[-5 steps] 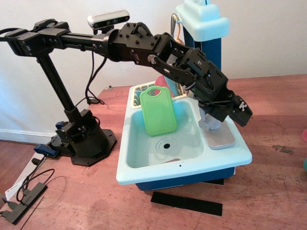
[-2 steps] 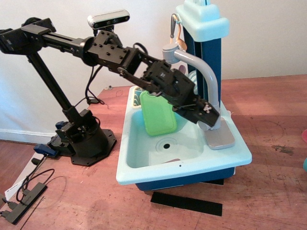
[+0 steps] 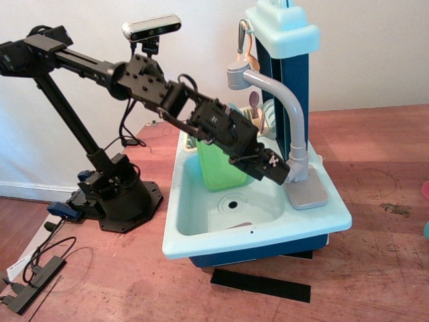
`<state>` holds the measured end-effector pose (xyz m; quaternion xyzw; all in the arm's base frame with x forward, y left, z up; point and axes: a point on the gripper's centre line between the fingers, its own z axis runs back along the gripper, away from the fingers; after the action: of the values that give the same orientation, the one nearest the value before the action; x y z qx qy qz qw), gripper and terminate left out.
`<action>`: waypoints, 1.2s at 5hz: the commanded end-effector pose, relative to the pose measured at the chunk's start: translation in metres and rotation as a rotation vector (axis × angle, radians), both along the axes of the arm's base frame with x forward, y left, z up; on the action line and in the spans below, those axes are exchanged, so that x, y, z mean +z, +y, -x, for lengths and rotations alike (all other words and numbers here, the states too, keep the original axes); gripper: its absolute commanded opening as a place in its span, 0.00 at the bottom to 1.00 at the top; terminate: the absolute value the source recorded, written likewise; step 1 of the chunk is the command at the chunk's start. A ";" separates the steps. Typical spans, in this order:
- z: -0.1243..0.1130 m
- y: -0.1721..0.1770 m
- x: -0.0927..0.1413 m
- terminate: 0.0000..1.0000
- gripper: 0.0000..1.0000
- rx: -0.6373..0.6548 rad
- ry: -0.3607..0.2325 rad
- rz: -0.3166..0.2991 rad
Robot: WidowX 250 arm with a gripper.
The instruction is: Turn lever vertical to front
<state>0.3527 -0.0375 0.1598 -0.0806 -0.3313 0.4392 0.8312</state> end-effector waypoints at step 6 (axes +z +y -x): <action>0.088 -0.017 0.029 0.00 1.00 -0.001 0.028 0.063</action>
<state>0.2640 -0.0518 0.1843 -0.0967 -0.3001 0.4609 0.8295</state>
